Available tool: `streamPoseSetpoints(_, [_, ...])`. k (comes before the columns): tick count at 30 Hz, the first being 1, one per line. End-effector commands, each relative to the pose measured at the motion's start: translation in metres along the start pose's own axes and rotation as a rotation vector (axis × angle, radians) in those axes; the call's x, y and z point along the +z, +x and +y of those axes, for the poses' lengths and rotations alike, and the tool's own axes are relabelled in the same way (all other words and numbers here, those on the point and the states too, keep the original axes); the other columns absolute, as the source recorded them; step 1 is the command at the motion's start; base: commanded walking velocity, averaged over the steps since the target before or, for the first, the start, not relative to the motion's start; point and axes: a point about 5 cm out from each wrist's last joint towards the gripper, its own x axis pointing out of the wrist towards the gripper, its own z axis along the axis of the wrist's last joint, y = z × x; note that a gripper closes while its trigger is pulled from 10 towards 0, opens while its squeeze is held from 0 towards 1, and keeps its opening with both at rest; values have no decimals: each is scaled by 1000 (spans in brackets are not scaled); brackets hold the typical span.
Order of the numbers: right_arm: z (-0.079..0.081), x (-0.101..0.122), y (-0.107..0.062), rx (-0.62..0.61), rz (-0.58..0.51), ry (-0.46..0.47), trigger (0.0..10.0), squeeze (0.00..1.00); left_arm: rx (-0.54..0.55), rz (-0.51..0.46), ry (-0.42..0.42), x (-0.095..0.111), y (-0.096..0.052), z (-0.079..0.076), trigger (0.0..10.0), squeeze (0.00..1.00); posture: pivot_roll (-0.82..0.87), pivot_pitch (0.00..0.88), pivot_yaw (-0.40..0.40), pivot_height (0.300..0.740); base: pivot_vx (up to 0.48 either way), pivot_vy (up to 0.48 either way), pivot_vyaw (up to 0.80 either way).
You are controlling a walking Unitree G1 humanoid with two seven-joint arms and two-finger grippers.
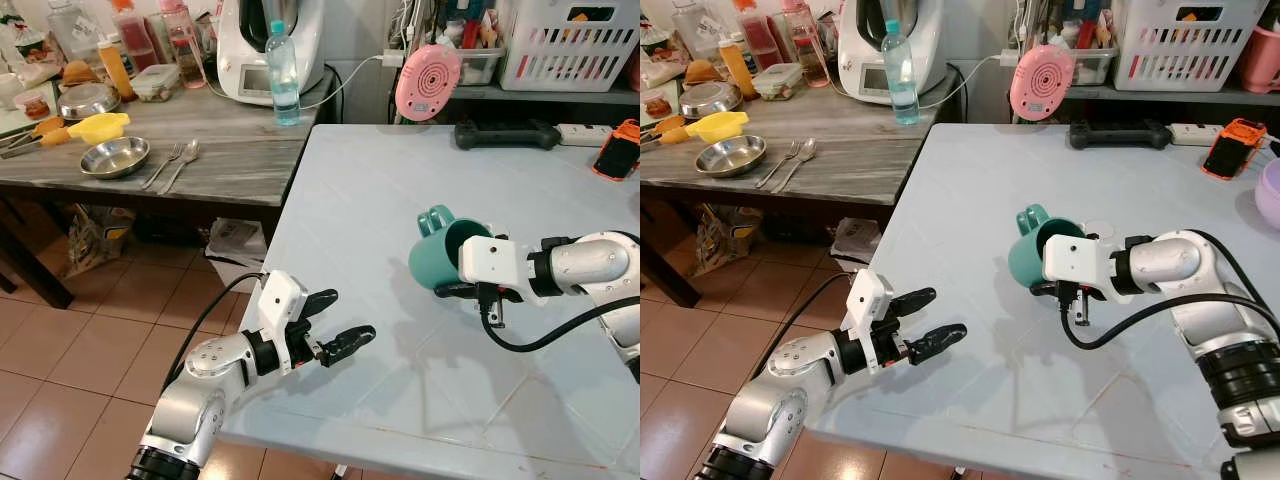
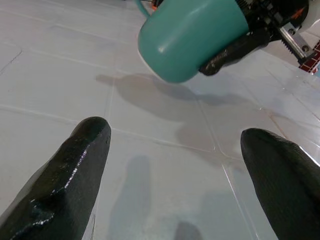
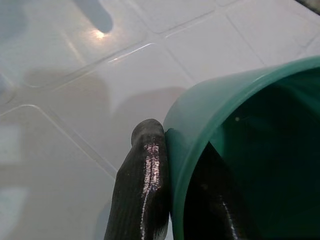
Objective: Setting the table
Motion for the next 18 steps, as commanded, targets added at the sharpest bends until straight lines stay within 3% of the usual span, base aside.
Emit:
streamPoseSetpoints(1, [-6, 9, 0, 6, -13, -35, 10000, 0, -2, 10, 1, -3, -1, 2, 10000, 0, -124, 1, 44, 740, 0, 0, 0])
streamPoseSetpoints(3, [-6, 10, 1, 12, -16, -37, 10000, 0, -3, 12, 2, -4, -1, 1, 10000, 0, -123, 1, 42, 740, 0, 0, 0])
streamPoseSetpoints(4, [-7, 10, 1, 9, -18, -40, 10000, 714, -3, 11, 2, -4, -1, 1, 10000, 0, -123, 1, 42, 740, 0, 0, 0])
streamPoseSetpoints(5, [-7, 10, 1, 9, -18, -40, 10000, 714, -3, 11, 2, -4, -1, 1, 10000, 0, -123, 1, 42, 740, 0, 0, 0])
streamPoseSetpoints(6, [-9, 11, 1, -2, -22, -44, 10000, 1000, -5, 9, 2, -4, -1, 1, 10000, 0, -123, 0, 41, 740, 0, 0, 0])
streamPoseSetpoints(18, [-17, 15, 0, 4, -26, -67, 10000, 1000, -8, 9, 3, -2, 1, -3, 10000, 0, -126, 0, 38, 740, 0, 0, 0])
